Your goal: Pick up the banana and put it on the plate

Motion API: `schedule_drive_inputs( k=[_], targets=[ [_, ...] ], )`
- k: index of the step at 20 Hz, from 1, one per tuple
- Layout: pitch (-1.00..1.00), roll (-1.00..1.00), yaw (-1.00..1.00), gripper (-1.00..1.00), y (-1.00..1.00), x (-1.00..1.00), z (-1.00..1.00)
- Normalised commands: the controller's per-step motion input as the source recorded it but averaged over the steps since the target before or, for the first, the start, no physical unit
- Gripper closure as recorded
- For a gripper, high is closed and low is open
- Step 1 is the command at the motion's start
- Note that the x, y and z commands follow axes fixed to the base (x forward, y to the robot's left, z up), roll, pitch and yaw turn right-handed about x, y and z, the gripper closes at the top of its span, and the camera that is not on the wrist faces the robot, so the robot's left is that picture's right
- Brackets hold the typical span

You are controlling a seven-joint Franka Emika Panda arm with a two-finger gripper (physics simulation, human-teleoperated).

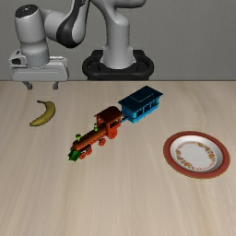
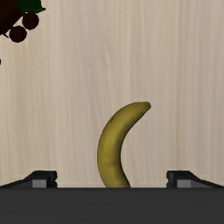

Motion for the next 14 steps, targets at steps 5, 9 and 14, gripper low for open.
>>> schedule_drive_inputs(
  k=[5,9,14],
  targets=[
    [0.00,0.00,0.00,-1.00,0.00,0.00,-1.00],
    [0.00,0.00,0.00,-1.00,0.00,0.00,-1.00],
    [0.00,0.00,0.00,1.00,0.00,0.00,-0.20]
  ],
)
